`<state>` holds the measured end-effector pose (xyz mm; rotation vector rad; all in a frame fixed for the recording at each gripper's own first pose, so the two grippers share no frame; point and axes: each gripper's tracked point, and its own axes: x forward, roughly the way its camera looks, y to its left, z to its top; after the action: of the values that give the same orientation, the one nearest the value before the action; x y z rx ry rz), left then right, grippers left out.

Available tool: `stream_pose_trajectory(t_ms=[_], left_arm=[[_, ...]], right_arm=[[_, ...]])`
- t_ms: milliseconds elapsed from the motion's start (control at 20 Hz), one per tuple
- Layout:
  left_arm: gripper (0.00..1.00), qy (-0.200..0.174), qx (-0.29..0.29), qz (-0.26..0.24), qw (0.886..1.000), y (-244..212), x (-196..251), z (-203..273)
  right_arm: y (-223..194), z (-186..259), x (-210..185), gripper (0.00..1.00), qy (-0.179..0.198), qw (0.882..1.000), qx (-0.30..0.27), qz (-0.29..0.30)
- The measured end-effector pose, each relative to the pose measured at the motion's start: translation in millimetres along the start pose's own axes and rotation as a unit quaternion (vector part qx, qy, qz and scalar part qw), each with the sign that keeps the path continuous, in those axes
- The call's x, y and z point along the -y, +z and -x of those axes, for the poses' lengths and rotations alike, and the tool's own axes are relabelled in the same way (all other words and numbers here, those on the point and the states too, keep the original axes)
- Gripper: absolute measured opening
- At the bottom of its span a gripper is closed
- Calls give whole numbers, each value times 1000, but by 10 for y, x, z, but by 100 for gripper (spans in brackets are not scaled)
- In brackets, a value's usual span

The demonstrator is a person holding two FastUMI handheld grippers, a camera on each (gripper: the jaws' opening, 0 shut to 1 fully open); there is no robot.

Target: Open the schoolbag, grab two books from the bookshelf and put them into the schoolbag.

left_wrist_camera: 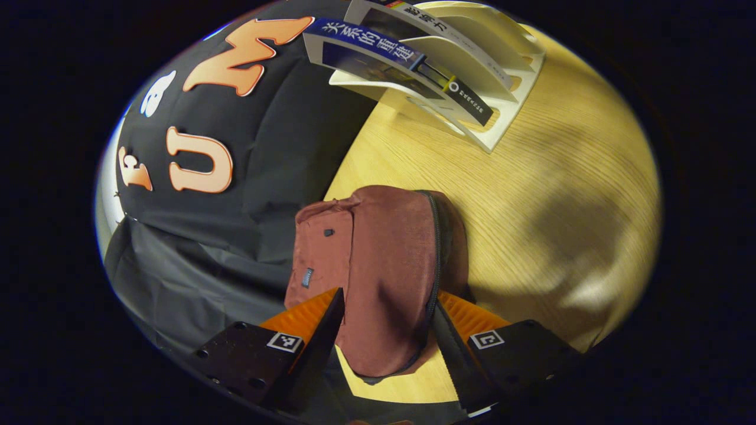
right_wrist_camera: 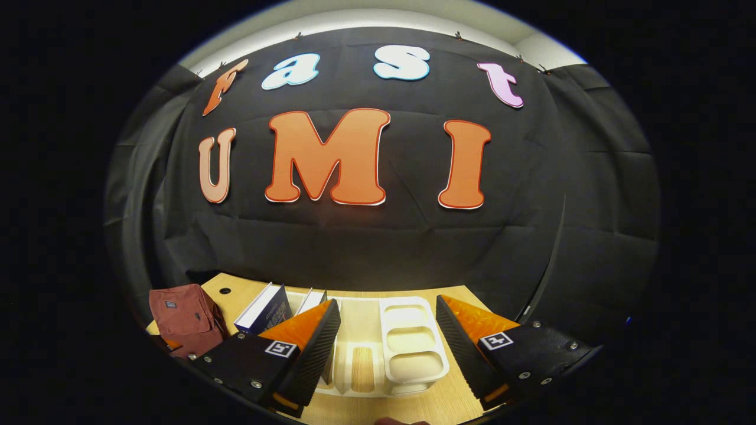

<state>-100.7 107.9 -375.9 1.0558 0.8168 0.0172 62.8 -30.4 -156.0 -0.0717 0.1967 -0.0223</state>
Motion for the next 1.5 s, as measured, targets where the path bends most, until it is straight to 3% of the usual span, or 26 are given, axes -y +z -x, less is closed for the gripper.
stream_pose_trajectory(t_ms=[50, 100, 250, 300, 350, 400, 450, 500, 650, 800, 1500], left_arm=[[87, 7, 3, -5, 1000, 20, -49, -7], [81, 7, 5, -1, 1000, 16, -52, -59], [68, -18, -18, 10, 1000, -89, 89, -223], [58, -18, -14, 10, 1000, -70, 94, -276], [54, -26, -17, 10, 999, -60, 128, -305], [42, -28, -20, 9, 999, -74, 155, -330], [45, -36, -21, 8, 999, -57, 181, -347], [28, -38, -18, 8, 999, -67, 162, -348], [12, -59, -10, 13, 998, -47, 76, -324], [7, -89, -5, 41, 995, -17, -118, -292], [7, -198, 52, 95, 974, 72, -1452, -240]], right_arm=[[18, 0, -9, 96, 0, 1000, 3, 0], [30, 3, -29, 96, 2, 1000, 4, 1], [45, 17, -89, 96, 7, 1000, 5, 0], [51, 23, -109, 96, 8, 1000, 5, 2], [52, 32, -128, 97, 9, 1000, 5, 3], [41, 32, -158, 97, 10, 1000, 4, 5], [41, 36, -190, 97, 12, 1000, 3, 7], [44, 43, -219, 96, 15, 1000, 2, 9], [93, 55, -357, 97, 25, 1000, 2, 19], [161, 27, -547, 96, 37, 999, 3, 32], [392, -380, -1577, 97, 98, 988, -56, 103]])
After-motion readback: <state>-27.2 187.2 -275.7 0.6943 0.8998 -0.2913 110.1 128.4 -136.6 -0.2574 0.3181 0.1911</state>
